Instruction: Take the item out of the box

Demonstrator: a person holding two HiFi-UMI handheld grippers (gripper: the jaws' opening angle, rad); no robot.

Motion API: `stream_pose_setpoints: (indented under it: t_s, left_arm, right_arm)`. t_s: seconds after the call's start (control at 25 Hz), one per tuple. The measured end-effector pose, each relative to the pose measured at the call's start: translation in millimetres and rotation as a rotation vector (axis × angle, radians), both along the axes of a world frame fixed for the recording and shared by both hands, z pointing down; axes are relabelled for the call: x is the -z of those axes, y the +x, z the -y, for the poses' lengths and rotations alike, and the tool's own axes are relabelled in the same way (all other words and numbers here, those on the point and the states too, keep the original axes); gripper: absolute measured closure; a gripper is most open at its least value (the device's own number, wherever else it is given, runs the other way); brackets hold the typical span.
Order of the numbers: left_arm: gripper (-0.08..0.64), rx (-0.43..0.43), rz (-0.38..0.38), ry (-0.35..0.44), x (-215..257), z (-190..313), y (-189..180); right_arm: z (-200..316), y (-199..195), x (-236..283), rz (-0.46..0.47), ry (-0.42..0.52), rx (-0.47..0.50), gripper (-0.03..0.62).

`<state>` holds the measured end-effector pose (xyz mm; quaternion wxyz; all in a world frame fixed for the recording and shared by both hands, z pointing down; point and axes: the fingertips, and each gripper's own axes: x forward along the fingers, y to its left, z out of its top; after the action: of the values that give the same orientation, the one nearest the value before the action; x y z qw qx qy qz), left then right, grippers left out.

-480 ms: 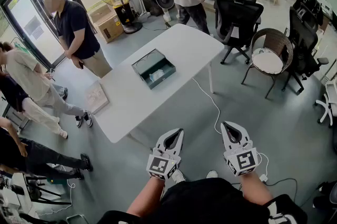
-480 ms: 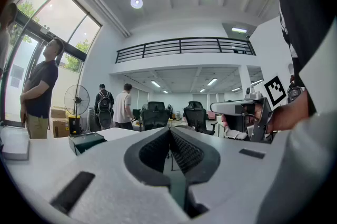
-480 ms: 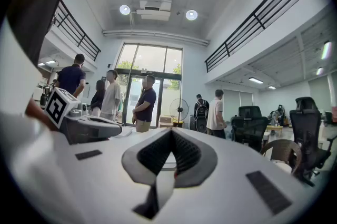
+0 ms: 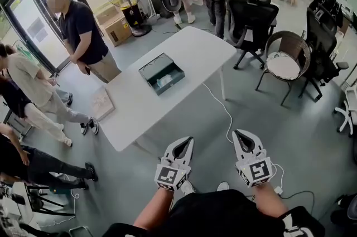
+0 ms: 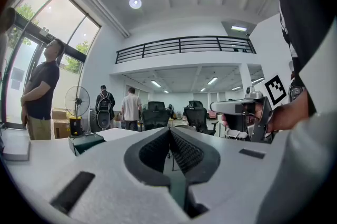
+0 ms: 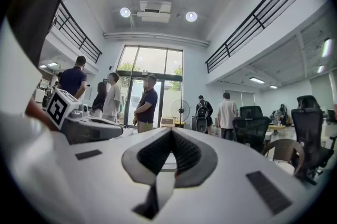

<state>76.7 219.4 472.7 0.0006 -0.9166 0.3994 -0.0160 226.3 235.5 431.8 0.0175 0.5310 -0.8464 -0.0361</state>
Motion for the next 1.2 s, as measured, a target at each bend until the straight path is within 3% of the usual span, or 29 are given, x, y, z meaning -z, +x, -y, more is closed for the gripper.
stream_pose_setpoints:
  t_s: [0.32, 0.6, 0.88, 1.2]
  left_arm:
    - [0.549, 0.038, -0.003, 0.002, -0.7, -8.7, 17.1]
    - [0.549, 0.077, -0.023, -0.022, -6.9, 9.7, 11.9]
    - [0.549, 0.073, -0.017, -0.024, -11.3, 71.5, -7.6]
    - [0.549, 0.082, -0.02, -0.01, -1.0, 161.0, -57.9]
  right_arm:
    - [-7.1, 17.6, -5.7, 0.024, -0.021, 0.062, 0.586]
    - [17.5, 19.2, -8.6, 0.038, -0.038, 0.066, 0.586]
    - [80.8, -3.1, -6.7, 0.031, -0.022, 0.087, 0.586]
    - [171.9, -48.7, 0.6, 0.043, -0.017, 0.103, 0.586]
